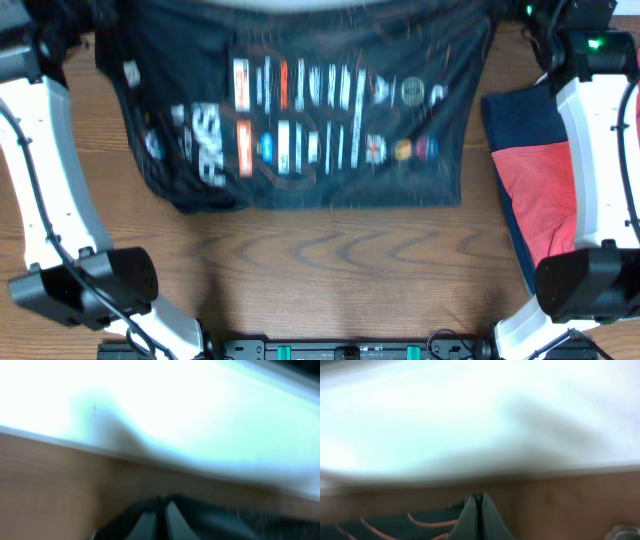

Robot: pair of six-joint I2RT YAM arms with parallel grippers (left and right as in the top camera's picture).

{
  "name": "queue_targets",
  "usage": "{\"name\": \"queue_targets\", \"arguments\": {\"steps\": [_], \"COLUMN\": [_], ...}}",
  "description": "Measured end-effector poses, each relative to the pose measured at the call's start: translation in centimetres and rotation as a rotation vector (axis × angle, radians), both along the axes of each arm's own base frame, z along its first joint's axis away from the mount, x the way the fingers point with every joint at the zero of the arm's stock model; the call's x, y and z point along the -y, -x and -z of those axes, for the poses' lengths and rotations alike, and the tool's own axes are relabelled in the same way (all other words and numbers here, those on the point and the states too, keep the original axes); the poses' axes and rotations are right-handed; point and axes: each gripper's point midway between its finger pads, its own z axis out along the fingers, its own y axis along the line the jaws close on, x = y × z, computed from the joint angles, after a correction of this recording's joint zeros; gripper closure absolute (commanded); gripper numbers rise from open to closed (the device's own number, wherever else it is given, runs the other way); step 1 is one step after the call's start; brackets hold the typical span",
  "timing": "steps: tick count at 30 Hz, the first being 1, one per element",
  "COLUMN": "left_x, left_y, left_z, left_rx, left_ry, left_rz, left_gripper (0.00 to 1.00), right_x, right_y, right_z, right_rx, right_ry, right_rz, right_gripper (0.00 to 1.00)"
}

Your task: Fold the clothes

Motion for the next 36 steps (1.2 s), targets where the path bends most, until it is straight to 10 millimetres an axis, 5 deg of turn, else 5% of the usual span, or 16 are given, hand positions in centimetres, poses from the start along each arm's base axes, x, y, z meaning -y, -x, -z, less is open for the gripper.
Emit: {"name": "queue_targets", "arguments": {"steps": [4, 9, 12, 15, 19, 24, 27, 33, 36], "left_x": [-1.0, -1.5, -1.2, -0.6, 0.1, 1.8, 3.5, 7.4, 10.1], "left_y": [-2.5, -1.6, -0.2, 1.4, 3.2, 6.9, 9.6, 11.7, 11.5], "left_z": [-5.8, -13.1, -16.2, -16.7, -13.0, -2.9, 1.4, 6.9, 9.6], "left_rx": [0.261, 0.478, 0.535, 0.503, 0.303, -0.143, -0.346, -0.554, -0.607], "left_ry": [0.019, 0.084, 0.108, 0.139, 0.218, 0.339, 0.363, 0.329, 0.300], "left_rz": [-0.034, -0.060, -0.039, 0.004, 0.051, 0.069, 0.096, 0.210, 0.293], "left_gripper": [0.94, 0.94, 0.94, 0.94, 0.94, 0.94, 0.94, 0.93, 0.48], "right_x": [0.4, 1.5, 2.9, 4.3, 5.1, 4.9, 4.2, 1.9, 2.3], "right_y": [-1.1, -0.3, 0.7, 1.7, 3.1, 6.6, 9.2, 11.8, 12.3], "right_z": [-4.9, -9.9, -11.4, -10.6, -5.7, 1.5, 5.2, 8.9, 9.2], "right_rx": [0.187, 0.285, 0.279, 0.210, -0.002, -0.326, -0.511, -0.704, -0.727], "right_ry": [-0.073, -0.120, -0.118, -0.097, -0.046, 0.002, 0.032, 0.098, 0.127], "right_rz": [0.037, 0.072, 0.106, 0.153, 0.192, 0.179, 0.161, 0.110, 0.129], "right_gripper": [0.99, 0.99, 0.99, 0.99, 0.99, 0.99, 0.99, 0.99, 0.99]}}
